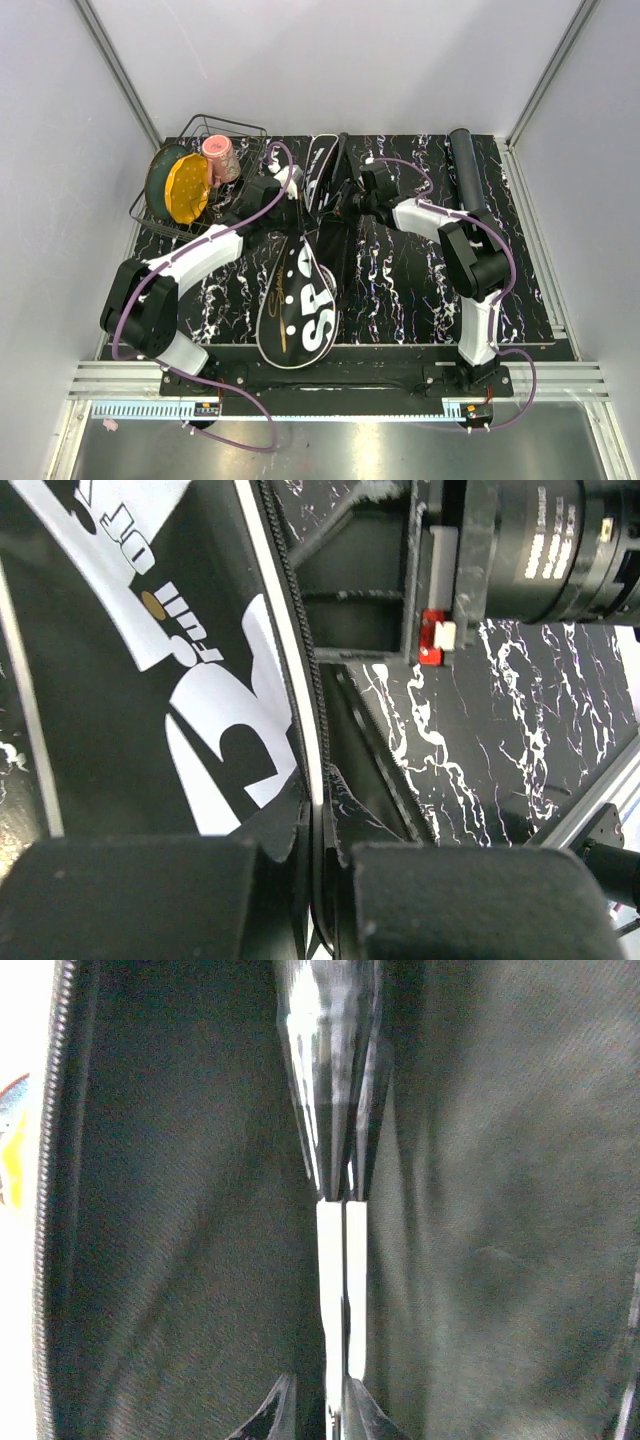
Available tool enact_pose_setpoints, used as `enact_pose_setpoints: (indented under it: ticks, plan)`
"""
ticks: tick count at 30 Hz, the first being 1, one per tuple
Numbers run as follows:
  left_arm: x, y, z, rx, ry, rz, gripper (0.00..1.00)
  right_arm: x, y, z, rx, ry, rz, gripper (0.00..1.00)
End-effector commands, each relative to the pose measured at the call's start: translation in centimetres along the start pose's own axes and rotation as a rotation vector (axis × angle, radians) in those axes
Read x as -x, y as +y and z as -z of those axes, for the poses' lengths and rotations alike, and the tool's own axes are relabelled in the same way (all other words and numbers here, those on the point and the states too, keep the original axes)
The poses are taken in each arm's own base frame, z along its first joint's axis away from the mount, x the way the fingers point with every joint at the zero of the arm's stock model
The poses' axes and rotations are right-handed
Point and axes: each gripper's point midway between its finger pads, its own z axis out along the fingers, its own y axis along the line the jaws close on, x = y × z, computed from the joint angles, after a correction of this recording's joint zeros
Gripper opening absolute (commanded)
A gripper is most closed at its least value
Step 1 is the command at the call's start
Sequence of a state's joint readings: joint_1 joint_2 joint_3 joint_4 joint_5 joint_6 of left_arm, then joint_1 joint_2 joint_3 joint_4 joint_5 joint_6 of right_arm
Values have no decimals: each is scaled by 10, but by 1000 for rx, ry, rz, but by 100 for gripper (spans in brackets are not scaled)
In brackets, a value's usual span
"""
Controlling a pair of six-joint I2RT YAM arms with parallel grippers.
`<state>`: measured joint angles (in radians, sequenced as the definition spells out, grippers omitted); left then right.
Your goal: Pack up the badminton gear
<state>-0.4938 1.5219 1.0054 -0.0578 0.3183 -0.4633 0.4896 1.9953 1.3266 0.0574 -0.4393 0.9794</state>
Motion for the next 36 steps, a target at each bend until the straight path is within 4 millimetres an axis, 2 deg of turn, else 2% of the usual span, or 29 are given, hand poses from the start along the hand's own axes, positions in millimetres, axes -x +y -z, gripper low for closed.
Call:
enact_pose_setpoints:
  ticks: [1, 3, 4, 7, 8, 9, 12, 14, 15, 16, 17, 18, 19, 20, 21, 23, 24, 29, 36]
  plan:
    - [55, -12, 3, -31, -163, -39, 0, 2, 9, 26, 82, 48, 53, 34]
    - [55, -6, 3, -18, -151, -28, 0, 14, 1, 34, 81, 33, 72, 42]
    - [53, -6, 2, -26, -139, -24, 0, 29, -5, 41, 82, 14, 72, 44]
    - [52, -5, 1, -31, -132, -23, 0, 52, -5, 50, 78, -9, 131, 53]
    - [51, -5, 0, -31, -129, -24, 0, 60, -12, 55, 57, -11, 138, 55]
    - [50, -5, -1, -33, -125, -23, 0, 68, -8, 59, 61, -21, 150, 62]
    - [48, -7, -2, -46, -111, -27, 0, 95, -10, 66, 47, -71, 152, 72]
    - [48, -8, -2, -55, -108, -31, 0, 107, -17, 60, 38, -80, 126, 73]
    - [48, -8, -2, -53, -108, -30, 0, 120, -10, 60, 49, -101, 140, 73]
    - [48, -8, -2, -56, -108, -32, 0, 127, -10, 57, 46, -108, 137, 73]
    - [48, -8, -2, -58, -107, -32, 0, 131, -20, 47, 31, -101, 116, 73]
    - [48, -9, -2, -63, -104, -31, 0, 142, -12, 45, 41, -127, 125, 73]
    - [47, -10, -3, -68, -100, -33, 0, 147, -13, 40, 39, -134, 122, 72]
    - [47, -10, -2, -69, -101, -33, 0, 151, -23, 29, 29, -133, 99, 71]
    - [46, -10, -2, -69, -98, -33, 0, 160, -19, 26, 35, -153, 98, 70]
    - [46, -11, -2, -72, -98, -39, 0, 166, -27, 11, 38, -152, 80, 67]
    - [47, -11, -1, -74, -99, -43, 0, 173, -24, 9, 48, -166, 79, 67]
    - [46, -13, -1, -85, -95, -44, 0, 182, -27, -10, 87, -163, 81, 65]
    - [45, -16, -4, -104, -80, -41, 0, 188, -27, -21, 123, -168, 79, 61]
